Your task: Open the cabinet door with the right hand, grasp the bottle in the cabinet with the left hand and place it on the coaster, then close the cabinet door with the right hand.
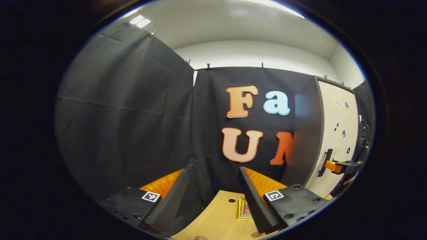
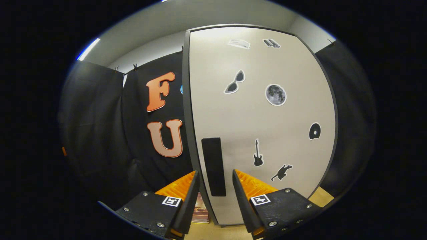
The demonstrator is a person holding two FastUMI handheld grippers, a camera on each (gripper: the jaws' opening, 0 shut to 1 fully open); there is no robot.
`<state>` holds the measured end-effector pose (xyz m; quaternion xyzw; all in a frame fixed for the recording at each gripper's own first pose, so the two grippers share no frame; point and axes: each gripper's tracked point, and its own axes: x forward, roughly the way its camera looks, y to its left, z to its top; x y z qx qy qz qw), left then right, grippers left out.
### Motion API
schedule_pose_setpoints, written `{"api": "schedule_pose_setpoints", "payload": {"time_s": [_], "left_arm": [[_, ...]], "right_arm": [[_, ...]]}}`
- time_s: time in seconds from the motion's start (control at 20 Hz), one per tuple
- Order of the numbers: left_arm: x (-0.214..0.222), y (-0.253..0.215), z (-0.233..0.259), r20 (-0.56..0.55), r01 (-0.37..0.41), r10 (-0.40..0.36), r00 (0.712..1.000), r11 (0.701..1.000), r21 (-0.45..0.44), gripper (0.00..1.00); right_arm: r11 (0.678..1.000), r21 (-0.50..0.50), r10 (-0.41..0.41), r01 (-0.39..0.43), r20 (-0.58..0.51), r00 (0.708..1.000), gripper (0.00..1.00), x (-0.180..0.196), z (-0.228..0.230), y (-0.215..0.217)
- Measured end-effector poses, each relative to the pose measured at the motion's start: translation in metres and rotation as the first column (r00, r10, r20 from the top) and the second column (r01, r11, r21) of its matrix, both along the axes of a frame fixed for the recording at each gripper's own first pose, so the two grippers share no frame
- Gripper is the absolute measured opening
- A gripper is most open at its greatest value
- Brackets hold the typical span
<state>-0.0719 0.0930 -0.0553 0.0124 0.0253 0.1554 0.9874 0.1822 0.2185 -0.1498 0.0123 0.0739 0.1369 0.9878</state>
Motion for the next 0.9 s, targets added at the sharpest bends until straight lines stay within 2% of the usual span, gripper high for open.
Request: {"api": "schedule_pose_setpoints", "payload": {"time_s": [0.05, 0.15, 0.2, 0.25, 0.3, 0.35, 0.5, 0.55, 0.9], "left_arm": [[-0.002, 0.008, 0.000, 0.001, -0.012, 0.012, 1.000, 1.000, 0.003, 0.98], [0.000, 0.019, -0.002, -0.003, -0.028, 0.028, 1.000, 1.000, 0.010, 1.00], [0.003, 0.020, -0.005, -0.008, -0.028, 0.028, 1.000, 1.000, 0.012, 1.00], [0.004, 0.020, -0.008, -0.015, -0.025, 0.025, 1.000, 1.000, 0.014, 1.00], [0.003, 0.018, -0.011, -0.022, -0.020, 0.021, 1.000, 1.000, 0.014, 0.95], [0.005, 0.015, -0.013, -0.029, -0.010, 0.011, 1.000, 1.000, 0.012, 0.95], [0.013, -0.002, -0.014, -0.033, 0.029, -0.029, 0.999, 1.000, 0.006, 1.00], [0.015, -0.005, -0.013, -0.032, 0.039, -0.038, 0.999, 0.999, 0.011, 0.98], [0.017, -0.014, -0.019, -0.043, 0.055, -0.054, 0.998, 0.998, 0.011, 0.96]], "right_arm": [[1.000, -0.015, 0.001, -0.001, -0.014, 1.000, 0.61, 0.006, -0.006, 0.005], [0.999, -0.028, -0.017, 0.016, -0.039, 0.999, 0.60, 0.016, -0.018, 0.005], [0.999, -0.025, -0.031, 0.030, -0.047, 0.998, 0.58, 0.021, -0.022, 0.003], [0.999, -0.020, -0.040, 0.038, -0.060, 0.997, 0.48, 0.023, -0.027, 0.001], [1.000, -0.001, -0.031, 0.031, -0.069, 0.997, 0.44, 0.023, -0.030, 0.002], [1.000, 0.008, -0.029, 0.029, -0.058, 0.998, 0.37, 0.021, -0.028, 0.002], [1.000, -0.009, -0.024, 0.024, -0.052, 0.998, 0.30, 0.015, -0.028, 0.000], [1.000, 0.003, -0.023, 0.023, -0.051, 0.998, 0.26, 0.012, -0.027, 0.000], [0.998, 0.027, -0.058, 0.058, 0.005, 0.998, 0.22, -0.024, -0.010, -0.018]]}}
